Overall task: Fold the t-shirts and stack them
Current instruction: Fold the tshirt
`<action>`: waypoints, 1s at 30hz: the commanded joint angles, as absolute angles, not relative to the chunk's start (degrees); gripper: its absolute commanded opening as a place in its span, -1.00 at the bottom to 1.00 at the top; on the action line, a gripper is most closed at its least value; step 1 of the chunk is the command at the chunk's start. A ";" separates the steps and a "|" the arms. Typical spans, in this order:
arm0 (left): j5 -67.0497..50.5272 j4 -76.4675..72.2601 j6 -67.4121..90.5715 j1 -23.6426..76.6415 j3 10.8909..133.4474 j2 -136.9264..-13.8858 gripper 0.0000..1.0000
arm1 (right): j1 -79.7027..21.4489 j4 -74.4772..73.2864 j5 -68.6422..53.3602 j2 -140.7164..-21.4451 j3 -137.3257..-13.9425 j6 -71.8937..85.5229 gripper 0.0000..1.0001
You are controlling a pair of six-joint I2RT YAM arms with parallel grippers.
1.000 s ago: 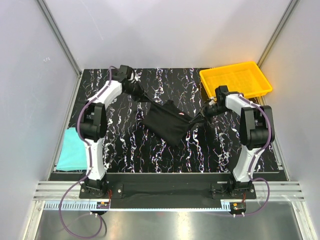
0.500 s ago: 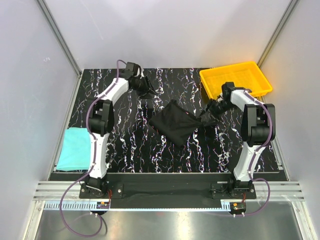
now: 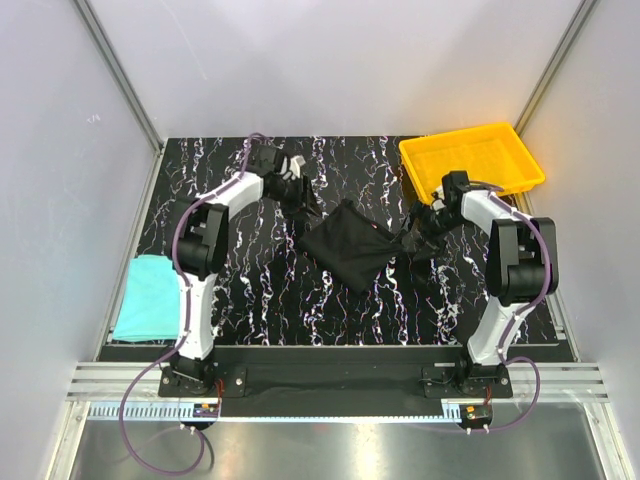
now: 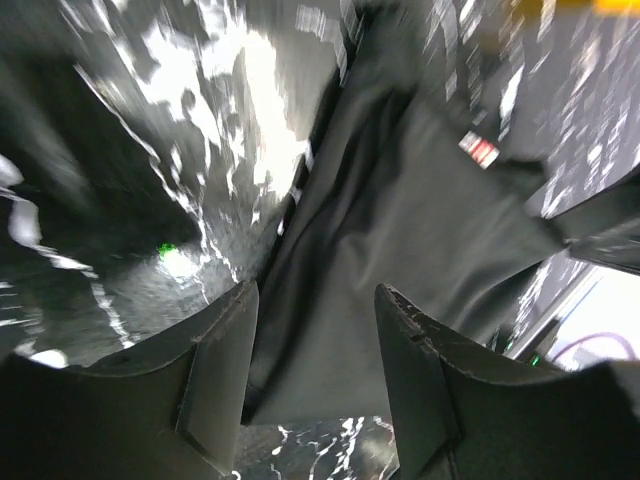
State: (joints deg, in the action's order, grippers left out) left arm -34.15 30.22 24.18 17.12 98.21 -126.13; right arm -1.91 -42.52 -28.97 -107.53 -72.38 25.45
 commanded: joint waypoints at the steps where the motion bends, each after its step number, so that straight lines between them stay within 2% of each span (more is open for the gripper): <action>1: -39.45 23.04 23.01 17.93 94.58 -125.95 0.07 | -3.69 -35.78 -32.61 -102.05 -67.86 24.35 0.74; 4: -42.10 19.35 25.56 19.68 87.65 -124.46 0.03 | -3.87 -34.19 -32.43 -99.32 -63.82 23.91 0.75; 11: -41.05 5.28 33.83 23.11 57.35 -107.42 -0.03 | -3.78 -32.44 -31.20 -93.26 -57.40 22.32 0.73; 13: -38.86 5.36 33.66 23.12 54.24 -101.53 0.04 | -3.78 -31.38 -31.46 -92.20 -55.91 22.24 0.71; 20: -33.42 14.06 29.62 22.68 60.98 -99.05 0.08 | -3.78 -28.65 -36.12 -94.56 -58.18 23.12 0.58; 24: -29.10 16.16 31.11 22.15 63.80 -100.37 0.01 | -3.78 -28.74 -35.59 -98.08 -63.88 23.20 0.54; 26: -29.27 16.26 31.90 21.97 65.12 -102.64 -0.05 | -3.78 -28.74 -36.21 -100.88 -65.73 23.38 0.45; 27: -29.27 16.35 31.90 22.06 65.82 -103.44 -0.11 | -3.78 -28.74 -36.38 -101.77 -67.22 23.29 0.30; 30: -27.60 18.36 31.29 21.97 68.55 -105.90 -0.17 | -3.87 -28.65 -36.56 -104.06 -69.08 22.94 0.21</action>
